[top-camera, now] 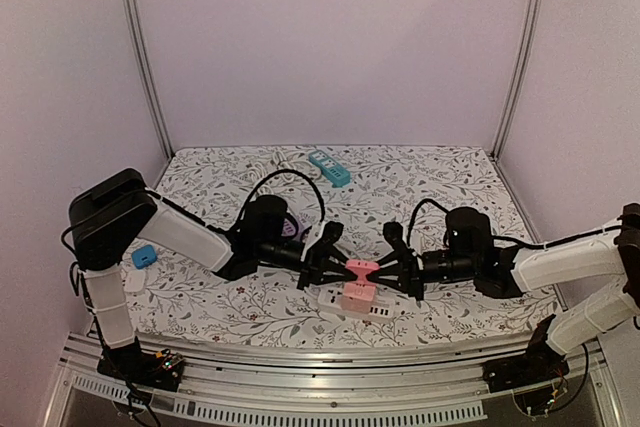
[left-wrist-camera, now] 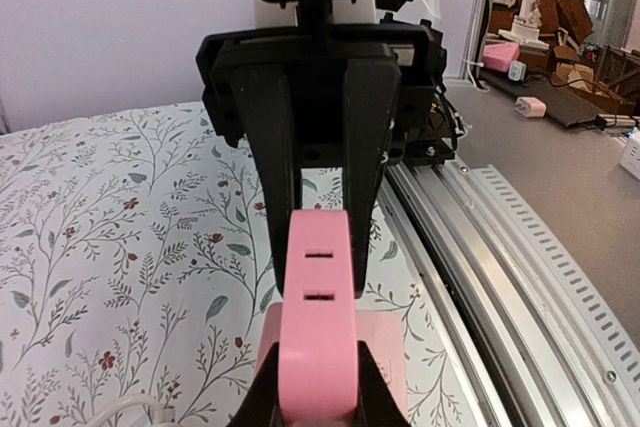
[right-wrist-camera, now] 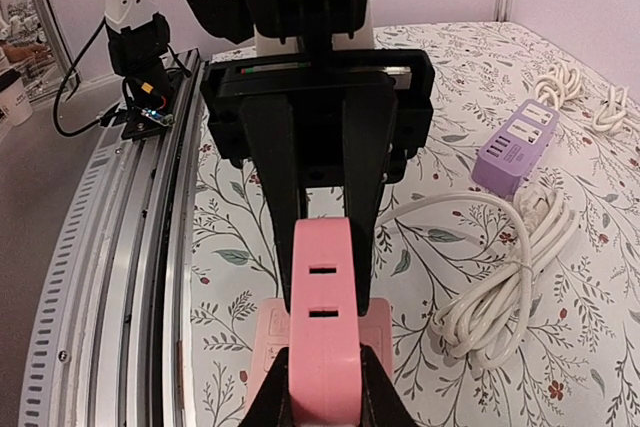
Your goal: Insert the plug
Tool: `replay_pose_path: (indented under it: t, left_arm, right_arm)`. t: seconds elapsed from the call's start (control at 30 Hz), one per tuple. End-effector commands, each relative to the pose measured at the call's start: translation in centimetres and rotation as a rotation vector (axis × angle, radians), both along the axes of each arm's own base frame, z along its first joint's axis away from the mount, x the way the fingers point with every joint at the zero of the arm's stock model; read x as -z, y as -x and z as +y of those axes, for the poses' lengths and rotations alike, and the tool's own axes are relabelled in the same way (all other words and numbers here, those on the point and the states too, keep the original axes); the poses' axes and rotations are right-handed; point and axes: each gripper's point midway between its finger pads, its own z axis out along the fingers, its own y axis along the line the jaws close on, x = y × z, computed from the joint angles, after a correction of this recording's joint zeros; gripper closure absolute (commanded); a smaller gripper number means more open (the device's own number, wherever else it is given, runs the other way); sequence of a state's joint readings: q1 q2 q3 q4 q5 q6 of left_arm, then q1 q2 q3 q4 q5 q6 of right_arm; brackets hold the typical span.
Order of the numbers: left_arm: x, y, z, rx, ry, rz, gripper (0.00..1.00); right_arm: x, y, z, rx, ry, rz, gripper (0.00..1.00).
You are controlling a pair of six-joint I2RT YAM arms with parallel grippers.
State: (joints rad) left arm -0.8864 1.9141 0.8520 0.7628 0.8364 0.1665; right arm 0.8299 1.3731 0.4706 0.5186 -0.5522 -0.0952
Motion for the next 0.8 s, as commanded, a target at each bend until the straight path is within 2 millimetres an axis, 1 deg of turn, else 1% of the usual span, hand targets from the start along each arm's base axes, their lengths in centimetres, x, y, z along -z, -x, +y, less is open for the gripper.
replay_pose_path:
  t: [0.0, 0.1, 0.23, 0.3, 0.37, 0.5, 0.57, 0.6, 0.63, 0.67, 0.73, 0.77]
  left_arm:
    - [2.5, 2.0, -0.5, 0.049, -0.053, -0.056, 1.0]
    - [3.9, 2.2, -0.2, 0.043, -0.09, -0.079, 1.0]
    - [5.8, 3.0, 0.6, 0.066, -0.131, -0.129, 1.0]
    - [7.0, 3.1, 1.0, 0.068, -0.161, -0.15, 1.0]
    - [7.7, 3.1, 1.1, 0.063, -0.178, -0.157, 1.0]
    - [7.9, 3.5, 1.2, 0.08, -0.179, -0.153, 1.0]
    - [7.7, 3.5, 1.2, 0.081, -0.173, -0.157, 1.0]
    - [7.4, 3.4, 1.1, 0.08, -0.164, -0.161, 1.0]
    - [7.0, 3.4, 1.0, 0.078, -0.154, -0.163, 0.92]
    - [6.4, 3.3, 0.9, 0.075, -0.142, -0.163, 0.79]
    - [5.6, 3.2, 0.6, 0.071, -0.121, -0.164, 0.58]
    - [5.0, 3.1, 0.4, 0.065, -0.109, -0.17, 0.47]
  right_arm:
    - [2.9, 1.8, -0.7, 0.034, 0.103, 0.122, 0.99]
    - [4.0, 1.9, -0.8, 0.048, 0.135, 0.122, 0.99]
    - [6.7, 2.4, -1.0, 0.063, 0.216, 0.114, 0.99]
    - [7.7, 2.6, -1.1, 0.068, 0.24, 0.109, 0.99]
    - [8.3, 2.6, -1.3, 0.071, 0.256, 0.111, 0.99]
    - [9.1, 2.8, -1.5, 0.066, 0.275, 0.119, 0.99]
    - [9.0, 2.9, -1.7, 0.07, 0.276, 0.122, 0.96]
    - [8.8, 2.9, -1.7, 0.07, 0.274, 0.122, 0.91]
    - [8.5, 2.9, -1.7, 0.072, 0.273, 0.124, 0.86]
    - [8.0, 2.9, -1.7, 0.074, 0.266, 0.118, 0.8]
    - [7.0, 2.7, -1.6, 0.078, 0.256, 0.109, 0.69]
    - [6.2, 2.6, -1.5, 0.079, 0.241, 0.097, 0.62]
